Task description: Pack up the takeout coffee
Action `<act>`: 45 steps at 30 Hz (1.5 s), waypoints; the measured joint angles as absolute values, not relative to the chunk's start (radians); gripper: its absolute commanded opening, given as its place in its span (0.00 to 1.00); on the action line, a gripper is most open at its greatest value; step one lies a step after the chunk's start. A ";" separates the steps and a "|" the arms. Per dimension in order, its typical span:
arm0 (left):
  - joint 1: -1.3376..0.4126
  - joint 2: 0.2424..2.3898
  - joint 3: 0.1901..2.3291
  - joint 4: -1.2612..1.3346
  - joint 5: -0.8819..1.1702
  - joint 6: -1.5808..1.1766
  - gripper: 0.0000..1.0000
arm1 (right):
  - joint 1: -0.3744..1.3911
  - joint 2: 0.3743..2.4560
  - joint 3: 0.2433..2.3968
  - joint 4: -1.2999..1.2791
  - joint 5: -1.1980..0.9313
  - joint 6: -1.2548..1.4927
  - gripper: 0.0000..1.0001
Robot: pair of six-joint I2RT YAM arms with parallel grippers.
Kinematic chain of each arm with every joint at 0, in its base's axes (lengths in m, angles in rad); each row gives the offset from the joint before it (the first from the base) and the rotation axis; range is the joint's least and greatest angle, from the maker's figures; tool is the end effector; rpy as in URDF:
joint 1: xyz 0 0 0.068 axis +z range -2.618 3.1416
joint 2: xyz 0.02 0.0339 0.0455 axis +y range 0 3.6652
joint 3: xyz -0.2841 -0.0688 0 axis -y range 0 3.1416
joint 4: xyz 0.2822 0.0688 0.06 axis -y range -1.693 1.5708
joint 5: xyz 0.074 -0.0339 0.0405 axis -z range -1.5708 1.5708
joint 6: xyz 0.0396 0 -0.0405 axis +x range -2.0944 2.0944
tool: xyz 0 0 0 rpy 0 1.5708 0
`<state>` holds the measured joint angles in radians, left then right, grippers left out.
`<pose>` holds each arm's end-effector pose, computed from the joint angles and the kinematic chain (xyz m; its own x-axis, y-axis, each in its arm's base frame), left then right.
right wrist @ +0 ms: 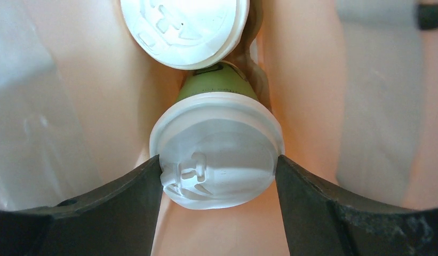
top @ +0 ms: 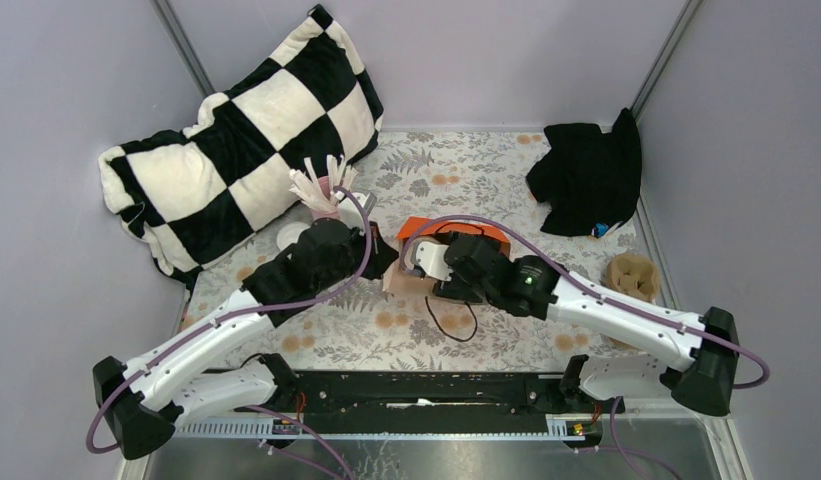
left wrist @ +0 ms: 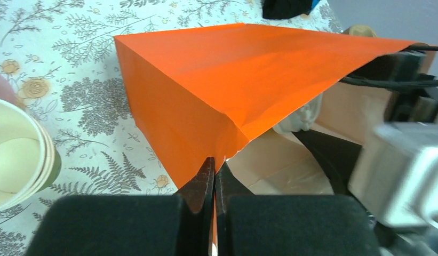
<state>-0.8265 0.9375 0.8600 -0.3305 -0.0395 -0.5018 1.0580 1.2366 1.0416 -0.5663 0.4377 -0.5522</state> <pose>0.1652 -0.1770 0.3354 -0.5774 -0.0826 -0.8123 0.4936 0.7572 -0.4278 0.1593 0.2487 0.3103 0.0469 -0.8851 -0.4630 -0.7213 0.2906 -0.6287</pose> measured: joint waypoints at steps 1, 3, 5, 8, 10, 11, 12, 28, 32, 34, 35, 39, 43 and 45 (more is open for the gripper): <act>-0.826 0.947 0.877 -0.348 -0.052 -0.502 0.00 | 1.058 1.221 1.039 -0.567 0.423 -0.569 0.70; -0.826 0.961 0.901 -0.372 -0.068 -0.502 0.00 | 1.057 1.195 1.039 -0.567 0.400 -0.604 0.69; -0.826 0.970 0.918 -0.387 -0.079 -0.503 0.00 | 1.057 1.178 1.039 -0.567 0.389 -0.646 0.68; -0.826 0.972 0.931 -0.405 -0.088 -0.505 0.00 | 1.057 1.181 1.040 -0.571 0.374 -0.704 0.68; -0.826 0.973 0.935 -0.411 -0.089 -0.506 0.00 | 1.057 1.188 1.040 -0.575 0.371 -0.736 0.68; -0.826 0.974 0.935 -0.411 -0.090 -0.506 0.00 | 1.057 1.194 1.040 -0.575 0.369 -0.751 0.68; -0.826 0.976 0.935 -0.411 -0.091 -0.506 0.00 | 1.057 1.201 1.040 -0.575 0.367 -0.765 0.68; -0.826 0.984 0.936 -0.418 -0.090 -0.500 0.00 | 1.057 1.290 1.034 -0.517 0.438 -0.833 0.66; -0.826 0.984 0.936 -0.418 -0.087 -0.491 0.00 | 1.052 1.290 1.034 -0.518 0.460 -0.833 0.67; -0.826 0.984 0.936 -0.418 -0.085 -0.486 0.00 | 1.042 1.289 1.032 -0.517 0.461 -0.831 0.67; -0.826 0.984 0.936 -0.418 -0.083 -0.483 0.00 | 1.037 1.288 1.028 -0.515 0.461 -0.831 0.67; -0.826 0.984 0.936 -0.417 -0.078 -0.471 0.00 | 1.006 1.276 0.990 -0.495 0.453 -0.831 0.67; -0.826 0.984 0.936 -0.417 -0.072 -0.466 0.00 | 0.992 1.274 0.970 -0.476 0.451 -0.830 0.67; -0.826 0.984 0.936 -0.417 -0.067 -0.463 0.00 | 0.991 1.274 0.961 -0.458 0.452 -0.827 0.67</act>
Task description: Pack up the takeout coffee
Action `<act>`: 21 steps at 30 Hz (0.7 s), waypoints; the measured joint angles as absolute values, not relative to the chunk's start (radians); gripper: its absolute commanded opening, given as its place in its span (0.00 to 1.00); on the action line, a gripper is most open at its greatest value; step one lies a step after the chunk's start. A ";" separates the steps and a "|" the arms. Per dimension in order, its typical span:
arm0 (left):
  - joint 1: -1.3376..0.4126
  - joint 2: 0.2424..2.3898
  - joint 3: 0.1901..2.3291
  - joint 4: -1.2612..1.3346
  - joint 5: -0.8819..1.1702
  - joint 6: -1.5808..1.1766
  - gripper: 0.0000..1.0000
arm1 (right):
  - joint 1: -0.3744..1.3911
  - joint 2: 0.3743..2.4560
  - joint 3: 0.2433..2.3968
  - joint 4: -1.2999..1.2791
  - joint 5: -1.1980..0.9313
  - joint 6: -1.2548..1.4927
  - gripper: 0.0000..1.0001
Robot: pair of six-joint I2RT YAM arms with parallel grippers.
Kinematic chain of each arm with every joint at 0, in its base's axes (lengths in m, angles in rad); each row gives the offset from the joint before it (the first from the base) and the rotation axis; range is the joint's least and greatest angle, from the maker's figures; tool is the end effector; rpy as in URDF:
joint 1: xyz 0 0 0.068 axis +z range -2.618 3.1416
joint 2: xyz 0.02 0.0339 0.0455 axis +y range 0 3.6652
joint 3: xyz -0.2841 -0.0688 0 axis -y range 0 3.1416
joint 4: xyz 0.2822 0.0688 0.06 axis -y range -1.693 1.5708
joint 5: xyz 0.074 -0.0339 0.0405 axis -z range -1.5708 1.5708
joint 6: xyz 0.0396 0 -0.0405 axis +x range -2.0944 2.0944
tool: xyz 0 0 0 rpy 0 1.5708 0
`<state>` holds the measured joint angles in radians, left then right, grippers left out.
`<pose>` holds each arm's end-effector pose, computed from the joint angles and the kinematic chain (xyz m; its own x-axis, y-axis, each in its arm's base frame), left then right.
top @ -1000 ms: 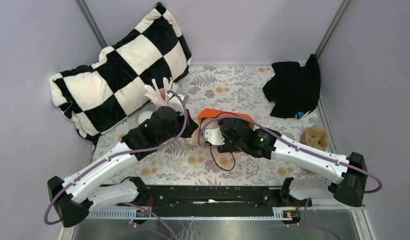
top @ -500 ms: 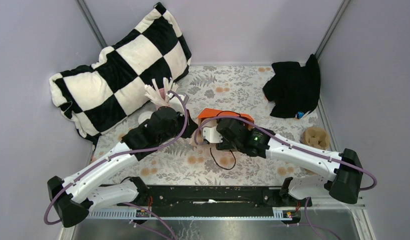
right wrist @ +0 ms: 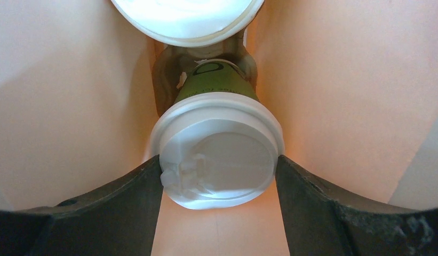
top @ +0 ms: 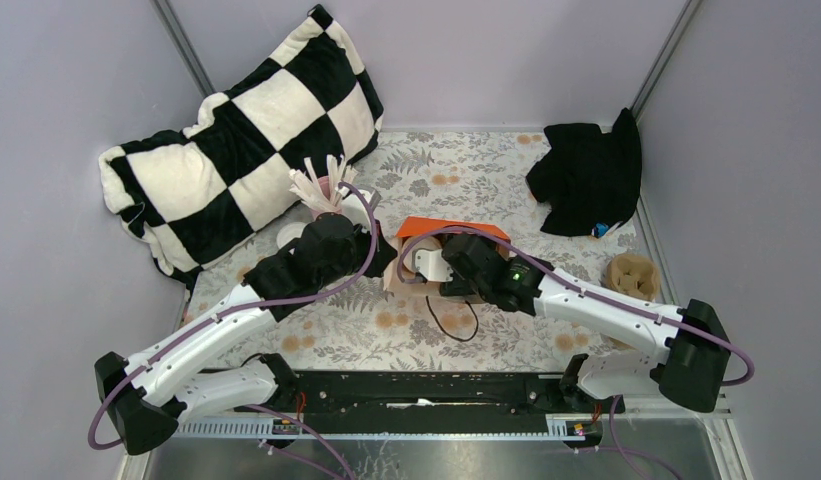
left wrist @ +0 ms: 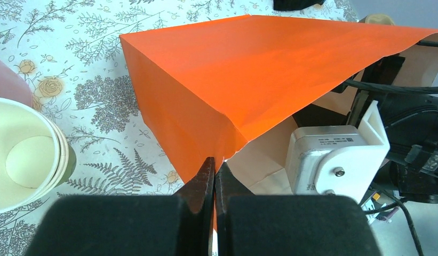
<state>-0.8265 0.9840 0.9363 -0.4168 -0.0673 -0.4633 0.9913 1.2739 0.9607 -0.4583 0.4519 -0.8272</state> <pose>0.1706 -0.1813 0.3457 -0.5813 -0.0271 -0.8133 0.4845 0.7915 -0.3726 0.1801 0.2436 0.2789 0.1694 -0.9503 -0.2612 -0.6745 0.0814 -0.7337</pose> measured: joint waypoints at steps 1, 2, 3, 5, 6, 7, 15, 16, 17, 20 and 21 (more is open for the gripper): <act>-0.826 0.984 0.936 -0.417 -0.065 -0.463 0.00 | 0.990 1.274 0.955 -0.451 0.452 -0.825 0.67; -0.826 0.984 0.936 -0.417 -0.064 -0.462 0.00 | 0.987 1.272 0.951 -0.445 0.452 -0.824 0.67; -0.826 0.984 0.936 -0.417 -0.062 -0.461 0.00 | 0.984 1.269 0.945 -0.436 0.452 -0.823 0.67; -0.826 0.984 0.936 -0.416 -0.057 -0.459 0.00 | 0.974 1.254 0.930 -0.419 0.450 -0.820 0.67; -0.826 0.984 0.936 -0.416 -0.055 -0.459 0.00 | 0.969 1.246 0.922 -0.409 0.449 -0.818 0.67; -0.826 0.984 0.936 -0.416 -0.051 -0.456 0.00 | 0.962 1.240 0.916 -0.402 0.445 -0.815 0.67; -0.826 0.984 0.936 -0.414 -0.034 -0.445 0.00 | 0.935 1.232 0.885 -0.332 0.420 -0.815 0.67; -0.826 0.984 0.936 -0.416 -0.034 -0.444 0.00 | 0.935 1.235 0.884 -0.327 0.420 -0.815 0.66; -0.826 0.984 0.936 -0.417 -0.034 -0.442 0.00 | 0.934 1.239 0.884 -0.324 0.421 -0.816 0.66; -0.826 0.984 0.936 -0.417 -0.034 -0.441 0.00 | 0.934 1.254 0.884 -0.320 0.430 -0.819 0.66; -0.826 0.984 0.936 -0.417 -0.034 -0.441 0.00 | 0.934 1.258 0.884 -0.320 0.433 -0.819 0.66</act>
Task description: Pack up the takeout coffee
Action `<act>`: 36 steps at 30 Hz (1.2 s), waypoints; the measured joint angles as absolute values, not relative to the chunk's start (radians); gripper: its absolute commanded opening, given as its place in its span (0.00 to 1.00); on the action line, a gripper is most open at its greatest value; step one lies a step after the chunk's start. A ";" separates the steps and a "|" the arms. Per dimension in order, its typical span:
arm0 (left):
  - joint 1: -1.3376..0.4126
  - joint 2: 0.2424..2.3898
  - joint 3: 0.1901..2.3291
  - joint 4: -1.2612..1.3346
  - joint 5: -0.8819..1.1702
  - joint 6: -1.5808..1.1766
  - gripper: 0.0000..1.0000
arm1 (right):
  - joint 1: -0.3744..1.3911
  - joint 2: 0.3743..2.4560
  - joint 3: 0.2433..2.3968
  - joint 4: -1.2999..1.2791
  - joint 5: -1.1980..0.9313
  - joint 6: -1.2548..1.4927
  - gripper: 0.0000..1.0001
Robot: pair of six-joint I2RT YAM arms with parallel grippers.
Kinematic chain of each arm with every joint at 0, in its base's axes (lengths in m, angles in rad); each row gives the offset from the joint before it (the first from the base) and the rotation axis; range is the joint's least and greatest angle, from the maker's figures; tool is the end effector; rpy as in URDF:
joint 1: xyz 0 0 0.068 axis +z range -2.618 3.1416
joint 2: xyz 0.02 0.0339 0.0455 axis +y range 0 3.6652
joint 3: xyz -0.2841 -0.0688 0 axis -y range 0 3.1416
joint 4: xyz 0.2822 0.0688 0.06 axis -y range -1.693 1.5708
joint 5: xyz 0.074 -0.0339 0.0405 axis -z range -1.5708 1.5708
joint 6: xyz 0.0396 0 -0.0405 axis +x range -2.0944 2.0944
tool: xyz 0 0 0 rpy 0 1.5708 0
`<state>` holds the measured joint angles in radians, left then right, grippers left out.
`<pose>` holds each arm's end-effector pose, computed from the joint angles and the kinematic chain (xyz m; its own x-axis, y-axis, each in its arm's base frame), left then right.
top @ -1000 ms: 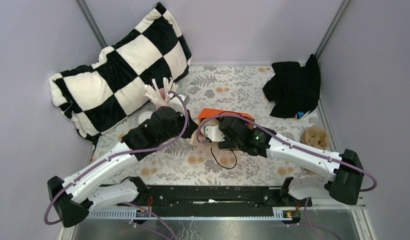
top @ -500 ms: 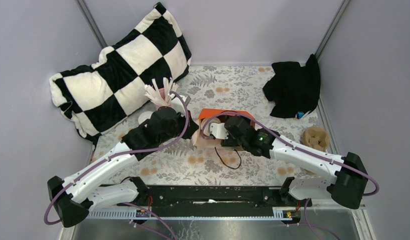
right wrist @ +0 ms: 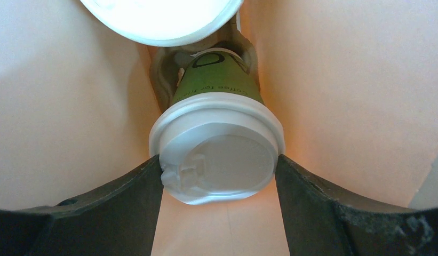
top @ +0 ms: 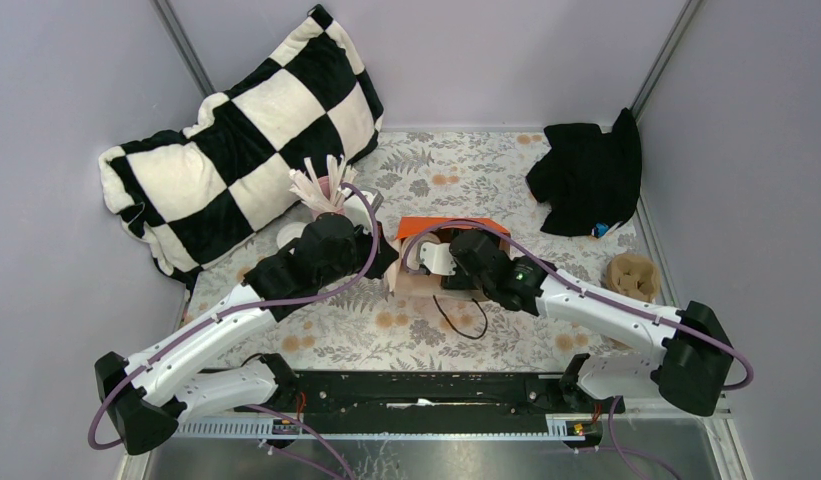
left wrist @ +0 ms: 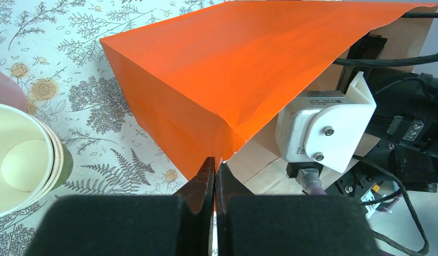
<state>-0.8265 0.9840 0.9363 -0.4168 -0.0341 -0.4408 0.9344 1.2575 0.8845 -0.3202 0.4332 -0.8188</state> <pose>0.1697 -0.1822 0.3457 -0.5793 -0.0004 -0.8151 0.5167 0.7732 -0.3676 0.1927 0.2327 0.2666 0.1335 -0.9347 -0.3295 -0.6449 0.1705 -0.7450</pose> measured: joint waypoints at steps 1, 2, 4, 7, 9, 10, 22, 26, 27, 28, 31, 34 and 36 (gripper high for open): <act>-0.826 0.984 0.936 -0.417 -0.034 -0.441 0.00 | 0.934 1.260 0.885 -0.321 0.435 -0.819 0.66; -0.826 0.984 0.936 -0.417 -0.034 -0.441 0.00 | 0.934 1.261 0.886 -0.323 0.437 -0.818 0.66; -0.826 0.984 0.936 -0.417 -0.034 -0.441 0.00 | 0.934 1.265 0.895 -0.335 0.439 -0.814 0.66; -0.826 0.984 0.936 -0.417 -0.034 -0.441 0.00 | 0.934 1.272 0.906 -0.347 0.444 -0.806 0.68; -0.826 0.984 0.936 -0.417 -0.034 -0.441 0.00 | 0.933 1.273 0.904 -0.343 0.444 -0.807 0.68; -0.826 0.984 0.936 -0.417 -0.034 -0.441 0.00 | 0.933 1.276 0.902 -0.338 0.444 -0.808 0.68; -0.826 0.986 0.936 -0.418 -0.039 -0.441 0.00 | 0.920 1.360 0.892 -0.210 0.459 -0.831 0.78; -0.826 0.986 0.936 -0.419 -0.042 -0.441 0.00 | 0.910 1.394 0.895 -0.212 0.466 -0.821 0.82; -0.826 0.986 0.936 -0.420 -0.042 -0.441 0.00 | 0.907 1.399 0.899 -0.217 0.470 -0.813 0.82; -0.826 0.986 0.936 -0.420 -0.043 -0.441 0.00 | 0.904 1.404 0.905 -0.221 0.471 -0.806 0.82; -0.826 0.986 0.936 -0.421 -0.046 -0.441 0.00 | 0.900 1.415 0.923 -0.236 0.469 -0.779 0.83; -0.826 0.986 0.936 -0.421 -0.047 -0.441 0.00 | 0.899 1.419 0.929 -0.246 0.468 -0.769 0.86; -0.826 0.986 0.936 -0.421 -0.049 -0.442 0.00 | 0.899 1.420 0.929 -0.250 0.468 -0.773 0.87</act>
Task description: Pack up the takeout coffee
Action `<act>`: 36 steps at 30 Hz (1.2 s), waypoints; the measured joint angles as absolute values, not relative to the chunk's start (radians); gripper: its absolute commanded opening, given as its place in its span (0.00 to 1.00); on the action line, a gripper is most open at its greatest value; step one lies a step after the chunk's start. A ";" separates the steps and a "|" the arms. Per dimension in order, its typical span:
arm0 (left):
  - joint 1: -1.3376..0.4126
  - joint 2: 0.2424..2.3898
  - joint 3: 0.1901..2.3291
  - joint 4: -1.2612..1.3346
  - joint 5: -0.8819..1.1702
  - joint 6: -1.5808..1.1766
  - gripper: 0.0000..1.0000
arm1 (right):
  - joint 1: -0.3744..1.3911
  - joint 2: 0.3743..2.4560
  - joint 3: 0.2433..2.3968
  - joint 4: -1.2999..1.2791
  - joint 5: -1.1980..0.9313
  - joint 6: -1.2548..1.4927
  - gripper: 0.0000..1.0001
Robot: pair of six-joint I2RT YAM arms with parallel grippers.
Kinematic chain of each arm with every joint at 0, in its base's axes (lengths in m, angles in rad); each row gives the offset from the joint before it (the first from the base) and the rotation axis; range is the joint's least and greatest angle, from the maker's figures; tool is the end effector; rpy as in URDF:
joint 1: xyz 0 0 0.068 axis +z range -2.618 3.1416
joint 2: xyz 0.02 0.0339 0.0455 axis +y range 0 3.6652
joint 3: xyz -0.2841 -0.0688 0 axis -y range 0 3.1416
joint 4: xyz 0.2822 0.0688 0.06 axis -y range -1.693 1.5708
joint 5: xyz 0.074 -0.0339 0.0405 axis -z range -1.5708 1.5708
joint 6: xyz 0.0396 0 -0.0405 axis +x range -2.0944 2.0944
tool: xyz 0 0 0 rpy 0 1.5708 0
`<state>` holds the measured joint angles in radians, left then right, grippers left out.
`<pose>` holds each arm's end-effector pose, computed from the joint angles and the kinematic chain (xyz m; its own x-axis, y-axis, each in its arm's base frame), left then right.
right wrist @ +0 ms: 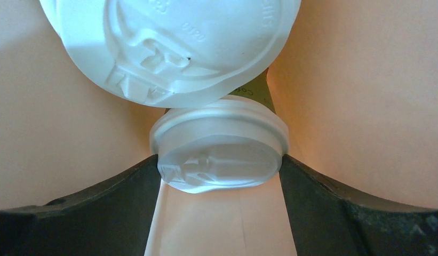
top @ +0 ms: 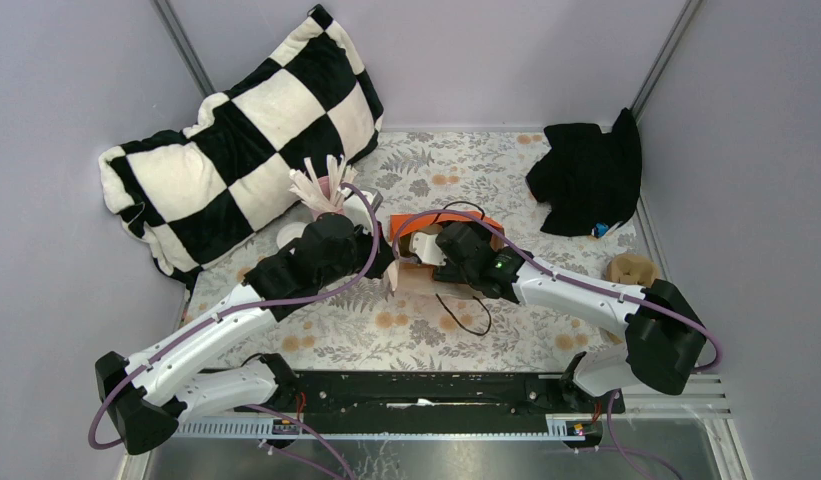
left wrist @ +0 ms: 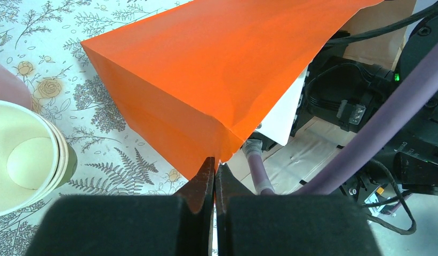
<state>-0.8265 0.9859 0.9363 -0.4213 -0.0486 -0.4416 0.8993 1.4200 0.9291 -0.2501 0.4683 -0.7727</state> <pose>0.1702 -0.1820 0.3448 -0.5793 -0.0011 -0.8151 0.5063 0.7832 -0.3609 0.2225 0.2513 0.2405 0.0423 -0.9480 -0.3156 -0.6450 0.2153 -0.7332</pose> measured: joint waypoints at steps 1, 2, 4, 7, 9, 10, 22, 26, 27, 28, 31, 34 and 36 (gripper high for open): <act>-0.826 0.986 0.936 -0.421 -0.049 -0.442 0.00 | 0.899 1.420 0.929 -0.250 0.468 -0.775 0.87; -0.826 0.986 0.936 -0.421 -0.049 -0.442 0.00 | 0.899 1.420 0.929 -0.251 0.467 -0.780 0.88; -0.826 0.986 0.936 -0.421 -0.049 -0.442 0.00 | 0.899 1.422 0.932 -0.257 0.462 -0.791 0.89; -0.826 0.986 0.936 -0.421 -0.049 -0.442 0.00 | 0.897 1.427 0.934 -0.257 0.461 -0.815 0.91; -0.826 0.986 0.936 -0.421 -0.049 -0.443 0.00 | 0.896 1.433 0.937 -0.257 0.462 -0.830 0.95; -0.826 0.986 0.936 -0.421 -0.049 -0.444 0.00 | 0.896 1.438 0.941 -0.257 0.462 -0.835 0.98; -0.826 0.999 0.953 -0.436 -0.088 -0.464 0.00 | 0.896 1.400 1.014 -0.435 0.392 -0.801 1.00; -0.827 1.029 0.993 -0.463 -0.107 -0.483 0.00 | 0.897 1.388 1.066 -0.527 0.375 -0.773 1.00; -0.827 1.033 1.000 -0.467 -0.111 -0.488 0.00 | 0.898 1.386 1.077 -0.542 0.373 -0.766 1.00; -0.827 1.039 1.007 -0.474 -0.114 -0.493 0.00 | 0.902 1.383 1.084 -0.557 0.371 -0.760 1.00; -0.827 1.053 1.021 -0.484 -0.122 -0.511 0.00 | 0.920 1.374 1.107 -0.610 0.370 -0.737 1.00; -0.827 1.073 1.045 -0.508 -0.130 -0.530 0.00 | 0.952 1.366 1.121 -0.654 0.373 -0.712 1.00; -0.827 1.088 1.065 -0.524 -0.134 -0.543 0.00 | 0.973 1.364 1.136 -0.684 0.372 -0.692 1.00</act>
<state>-0.8268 1.0878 1.0649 -0.5240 -0.1341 -0.5434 0.9730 1.3643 1.1362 -0.6838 0.3721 -0.6918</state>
